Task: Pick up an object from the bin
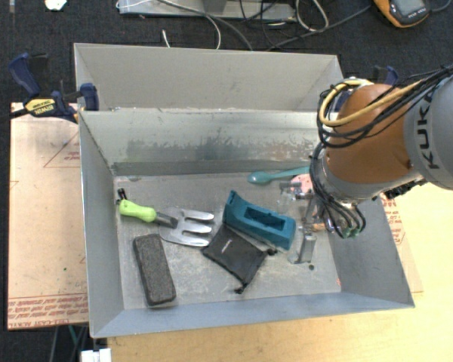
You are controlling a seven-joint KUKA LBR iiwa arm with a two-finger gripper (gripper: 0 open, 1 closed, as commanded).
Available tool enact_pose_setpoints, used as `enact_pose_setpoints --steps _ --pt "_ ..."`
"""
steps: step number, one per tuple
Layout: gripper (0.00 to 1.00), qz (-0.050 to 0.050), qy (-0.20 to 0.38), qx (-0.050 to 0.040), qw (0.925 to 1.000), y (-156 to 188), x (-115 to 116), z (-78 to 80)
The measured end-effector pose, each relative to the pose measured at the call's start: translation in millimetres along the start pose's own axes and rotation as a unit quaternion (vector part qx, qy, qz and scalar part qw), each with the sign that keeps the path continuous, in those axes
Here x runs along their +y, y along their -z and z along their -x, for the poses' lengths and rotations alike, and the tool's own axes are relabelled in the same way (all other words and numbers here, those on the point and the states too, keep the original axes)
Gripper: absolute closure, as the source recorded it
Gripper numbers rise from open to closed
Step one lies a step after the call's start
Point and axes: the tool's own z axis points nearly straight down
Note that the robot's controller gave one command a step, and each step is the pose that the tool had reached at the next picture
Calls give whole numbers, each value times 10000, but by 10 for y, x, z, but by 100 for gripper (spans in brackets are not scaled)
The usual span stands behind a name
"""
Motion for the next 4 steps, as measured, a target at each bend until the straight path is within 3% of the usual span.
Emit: enact_pose_setpoints --steps 1,2,3,4 --pt "0 -2 6 -38 10000 47 1 15" --pt "0 6 -366 -79 9993 -755 187 495" --pt "0 10 -1304 -53 9914 -670 246 532" --pt "0 11 -1380 -57 9904 -818 261 583"
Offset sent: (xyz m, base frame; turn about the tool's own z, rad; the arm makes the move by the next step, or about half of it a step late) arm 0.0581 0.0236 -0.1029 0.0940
